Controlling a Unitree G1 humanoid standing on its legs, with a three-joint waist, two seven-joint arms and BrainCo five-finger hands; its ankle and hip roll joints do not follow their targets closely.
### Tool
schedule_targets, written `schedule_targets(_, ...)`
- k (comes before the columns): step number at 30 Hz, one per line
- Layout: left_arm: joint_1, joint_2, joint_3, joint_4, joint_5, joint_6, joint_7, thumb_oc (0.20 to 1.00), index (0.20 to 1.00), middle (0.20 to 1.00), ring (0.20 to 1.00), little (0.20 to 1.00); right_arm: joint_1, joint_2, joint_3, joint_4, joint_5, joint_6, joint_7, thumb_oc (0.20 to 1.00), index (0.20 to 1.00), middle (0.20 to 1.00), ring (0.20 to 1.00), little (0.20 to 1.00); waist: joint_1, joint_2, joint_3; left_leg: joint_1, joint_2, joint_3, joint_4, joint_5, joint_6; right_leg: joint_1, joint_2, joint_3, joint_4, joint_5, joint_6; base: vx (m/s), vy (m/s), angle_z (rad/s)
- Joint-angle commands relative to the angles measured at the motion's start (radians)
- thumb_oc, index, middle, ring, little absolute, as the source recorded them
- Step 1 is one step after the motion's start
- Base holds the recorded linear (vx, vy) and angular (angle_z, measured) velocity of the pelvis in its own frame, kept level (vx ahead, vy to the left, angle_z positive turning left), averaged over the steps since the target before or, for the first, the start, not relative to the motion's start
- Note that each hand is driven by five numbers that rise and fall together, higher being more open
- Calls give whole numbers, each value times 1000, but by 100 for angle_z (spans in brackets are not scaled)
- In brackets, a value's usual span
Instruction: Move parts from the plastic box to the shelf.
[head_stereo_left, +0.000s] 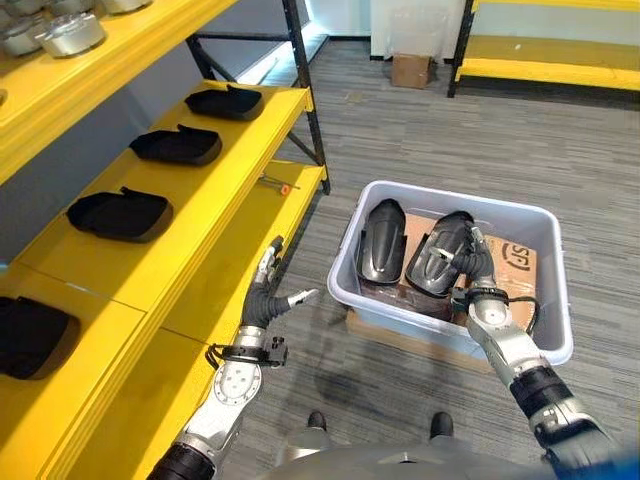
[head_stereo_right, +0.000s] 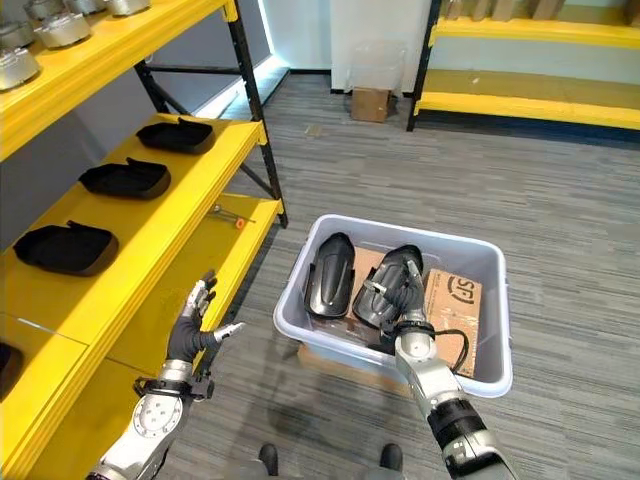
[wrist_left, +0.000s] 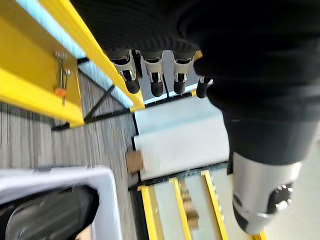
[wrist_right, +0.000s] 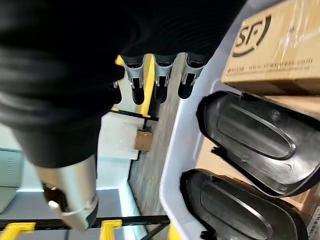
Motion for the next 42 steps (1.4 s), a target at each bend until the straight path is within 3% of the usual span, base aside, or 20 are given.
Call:
schedule_targets(1, -74, 28, 16, -83, -29, -12, 15, 1000, 1000, 1000, 1000, 1000, -150, -4, -42, 46, -1, -13, -39, 1000, 1000, 1000, 1000, 1000, 17, -17, 42, -96, -37, -104, 12, 73, 34, 5, -11, -39, 98, -61, -62, -88, 72, 18)
schedule_targets(7, -97, 30, -5, -115, -45, -19, 3, 1000, 1000, 1000, 1000, 1000, -251, -28, -43, 132, -6, 18, -56, 1000, 1000, 1000, 1000, 1000, 37, 8, 94, -131, -48, -119, 17, 84, 35, -26, -19, -54, 118, -60, -64, -55, 55, 11)
schedule_targets(17, -182, 31, -81, -104, -79, -23, 19, 1000, 1000, 1000, 1000, 1000, -410, -87, -50, 280, -19, -20, -74, 1000, 1000, 1000, 1000, 1000, 52, 46, 194, -210, -67, -122, 61, 86, 37, -101, -23, -60, 179, -76, -70, -73, 34, 5)
schedule_targets(23, -218, 42, -105, -122, -78, -28, 43, 1000, 1000, 1000, 1000, 1000, -522, -130, -64, 359, -57, -32, -159, 1000, 1000, 1000, 1000, 1000, 62, 63, 267, -279, -74, -112, 72, 95, 39, -176, -17, -58, 207, -78, -72, -95, -1, 0)
schedule_targets(29, -221, 49, -112, -134, -78, -27, 56, 1000, 1000, 1000, 1000, 1000, -547, -142, -71, 374, -64, -43, -208, 1000, 1000, 1000, 1000, 1000, 61, 67, 288, -300, -73, -108, 77, 98, 39, -200, -14, -57, 220, -80, -72, -26, -4, -1)
schedule_targets(32, -224, 51, -125, -154, -72, -20, 71, 1000, 1000, 1000, 1000, 1000, -579, -152, -75, 397, -57, -37, -193, 1000, 1000, 1000, 1000, 1000, 64, 76, 311, -351, -74, -100, 93, 102, 38, -257, -7, -50, 248, -86, -75, -54, -11, -4)
schedule_targets(35, -224, 55, -134, -170, -69, -7, 71, 1000, 1000, 1000, 1000, 1000, -609, -167, -51, 428, -33, -15, -125, 1000, 1000, 1000, 1000, 1000, 70, 83, 311, -400, -77, -88, 114, 103, 37, -311, -9, -50, 274, -90, -76, -11, -10, -8)
schedule_targets(42, -228, 69, -137, -188, -94, 8, 49, 1000, 1000, 1000, 1000, 1000, -679, -190, -4, 470, -36, -32, 17, 1000, 1000, 1000, 1000, 1000, 83, 104, 311, -470, -84, -82, 147, 108, 34, -390, -17, -51, 324, -100, -80, 0, 3, -2)
